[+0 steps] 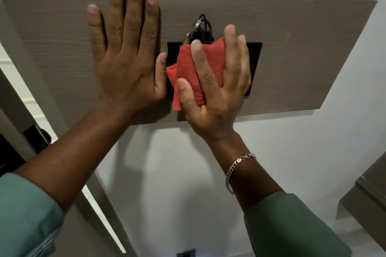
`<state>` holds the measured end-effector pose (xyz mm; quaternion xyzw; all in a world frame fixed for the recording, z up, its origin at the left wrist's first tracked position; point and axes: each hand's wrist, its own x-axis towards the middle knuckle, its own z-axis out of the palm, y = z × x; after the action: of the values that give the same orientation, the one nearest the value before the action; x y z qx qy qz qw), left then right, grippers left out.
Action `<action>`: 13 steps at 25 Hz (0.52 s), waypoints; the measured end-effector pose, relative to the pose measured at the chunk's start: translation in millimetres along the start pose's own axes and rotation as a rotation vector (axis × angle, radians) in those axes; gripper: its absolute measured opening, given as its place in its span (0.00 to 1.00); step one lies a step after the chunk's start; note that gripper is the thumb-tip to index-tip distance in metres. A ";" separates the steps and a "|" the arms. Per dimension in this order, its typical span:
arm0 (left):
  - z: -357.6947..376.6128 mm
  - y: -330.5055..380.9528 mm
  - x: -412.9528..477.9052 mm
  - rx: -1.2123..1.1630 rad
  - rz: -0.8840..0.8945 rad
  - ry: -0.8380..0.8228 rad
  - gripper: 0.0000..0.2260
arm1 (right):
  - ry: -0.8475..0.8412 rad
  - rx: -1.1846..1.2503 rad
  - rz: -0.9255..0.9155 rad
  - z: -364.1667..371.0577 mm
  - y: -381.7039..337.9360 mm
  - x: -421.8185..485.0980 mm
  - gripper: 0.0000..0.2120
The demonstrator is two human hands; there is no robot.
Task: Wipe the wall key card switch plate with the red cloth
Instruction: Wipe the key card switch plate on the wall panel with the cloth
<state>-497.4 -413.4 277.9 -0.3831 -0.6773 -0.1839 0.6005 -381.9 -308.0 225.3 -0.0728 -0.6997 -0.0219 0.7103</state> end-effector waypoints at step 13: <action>0.0 -1.4 0.3 0.028 0.017 0.017 0.29 | -0.126 -0.115 -0.142 -9.7 26.8 -9.6 0.27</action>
<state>-498.5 -414.2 278.5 -0.3787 -0.6714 -0.1727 0.6131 -369.0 -283.5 213.7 -0.0650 -0.7440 -0.1074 0.6563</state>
